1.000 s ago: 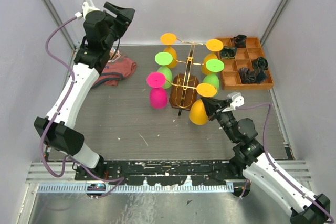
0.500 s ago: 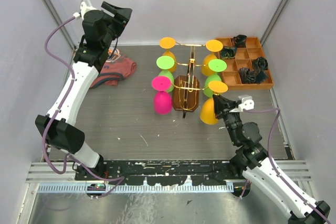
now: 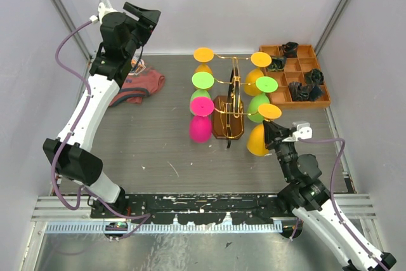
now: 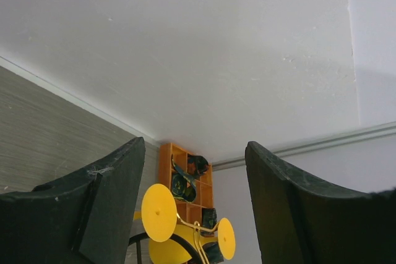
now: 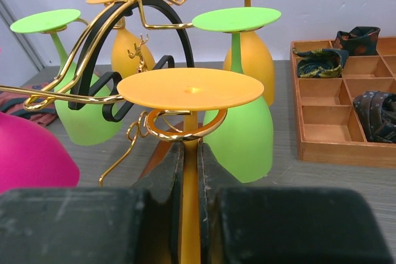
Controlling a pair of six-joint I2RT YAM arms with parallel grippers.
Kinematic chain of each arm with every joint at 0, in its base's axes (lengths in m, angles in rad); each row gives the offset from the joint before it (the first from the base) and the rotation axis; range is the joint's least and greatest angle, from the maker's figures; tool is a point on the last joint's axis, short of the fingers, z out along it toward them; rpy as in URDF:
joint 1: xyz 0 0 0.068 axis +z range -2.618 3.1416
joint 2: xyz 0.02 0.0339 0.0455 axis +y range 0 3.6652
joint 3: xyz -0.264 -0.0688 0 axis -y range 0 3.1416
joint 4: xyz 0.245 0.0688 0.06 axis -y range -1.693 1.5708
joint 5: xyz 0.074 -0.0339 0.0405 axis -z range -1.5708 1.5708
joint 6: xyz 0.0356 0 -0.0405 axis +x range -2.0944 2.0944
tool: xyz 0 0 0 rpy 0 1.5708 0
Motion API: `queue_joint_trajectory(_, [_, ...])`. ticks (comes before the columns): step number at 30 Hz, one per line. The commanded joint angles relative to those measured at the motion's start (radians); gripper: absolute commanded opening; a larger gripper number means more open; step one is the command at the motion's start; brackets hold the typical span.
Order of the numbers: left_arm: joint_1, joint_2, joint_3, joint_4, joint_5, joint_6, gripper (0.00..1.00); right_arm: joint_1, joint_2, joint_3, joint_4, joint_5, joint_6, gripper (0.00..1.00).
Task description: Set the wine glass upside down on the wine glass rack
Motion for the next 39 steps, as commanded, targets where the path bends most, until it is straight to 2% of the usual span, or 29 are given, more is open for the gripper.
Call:
queue_joint_trajectory(1, [0.004,-0.004,0.004,0.040,0.003,-0.003,0.72,-0.001,-0.040,0.017,-0.064,0.056,-0.007,0.01])
queue_joint_trajectory(6, [0.003,-0.021,-0.020,0.061,-0.008,-0.005,0.72,-0.001,-0.064,-0.057,0.042,0.114,-0.004,0.01])
queue_joint_trajectory(18, [0.003,-0.027,-0.048,0.099,-0.034,0.005,0.72,-0.001,0.026,-0.112,0.275,0.203,-0.089,0.01])
queue_joint_trajectory(23, [0.004,-0.031,-0.058,0.110,-0.049,0.014,0.73,0.000,0.024,-0.072,0.168,0.147,-0.081,0.01])
queue_joint_trajectory(33, [0.004,-0.013,-0.058,0.118,-0.058,0.002,0.72,-0.002,-0.119,0.009,-0.083,0.112,-0.068,0.02])
queue_joint_trajectory(39, [0.003,-0.003,-0.051,0.119,-0.059,0.000,0.73,-0.001,-0.097,0.044,-0.141,0.082,-0.041,0.21])
